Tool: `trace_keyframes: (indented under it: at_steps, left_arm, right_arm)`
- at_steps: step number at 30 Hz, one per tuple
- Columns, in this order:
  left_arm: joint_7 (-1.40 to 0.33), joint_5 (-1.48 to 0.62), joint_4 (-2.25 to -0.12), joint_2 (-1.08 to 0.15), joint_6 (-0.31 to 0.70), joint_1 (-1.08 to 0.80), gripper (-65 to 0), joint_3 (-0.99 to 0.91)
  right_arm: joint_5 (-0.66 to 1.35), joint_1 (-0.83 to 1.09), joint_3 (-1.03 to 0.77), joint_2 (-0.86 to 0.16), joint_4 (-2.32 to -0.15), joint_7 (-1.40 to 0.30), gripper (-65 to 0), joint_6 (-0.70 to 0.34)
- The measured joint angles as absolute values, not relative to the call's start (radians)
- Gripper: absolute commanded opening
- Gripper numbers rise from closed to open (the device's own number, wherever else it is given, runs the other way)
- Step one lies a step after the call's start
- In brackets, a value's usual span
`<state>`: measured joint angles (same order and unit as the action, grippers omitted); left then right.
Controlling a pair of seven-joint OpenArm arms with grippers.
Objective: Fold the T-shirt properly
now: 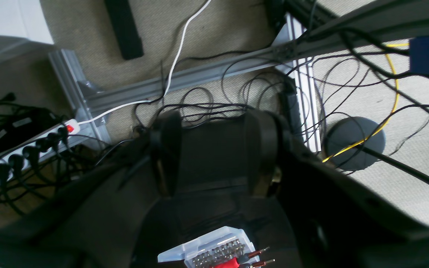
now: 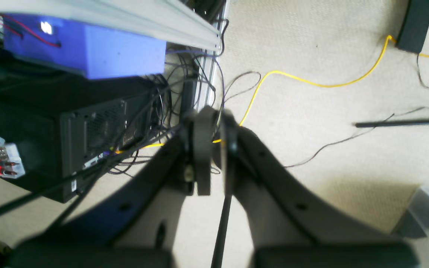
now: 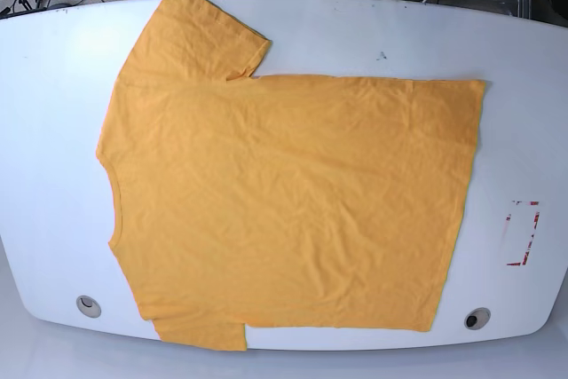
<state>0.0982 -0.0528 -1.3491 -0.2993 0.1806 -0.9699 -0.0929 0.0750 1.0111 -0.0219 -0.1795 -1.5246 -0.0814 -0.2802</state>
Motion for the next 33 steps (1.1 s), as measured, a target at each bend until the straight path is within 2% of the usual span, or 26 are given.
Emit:
trace_keyframes:
  at_steps: [33]
  left_arm:
    - [0.083,-0.049,-1.712,-0.309,0.202,-1.141,-39.2,-0.266]
  right_arm:
    - [0.082,1.169,-0.072,-0.210,-1.856,-0.122,-60.9,-0.280]
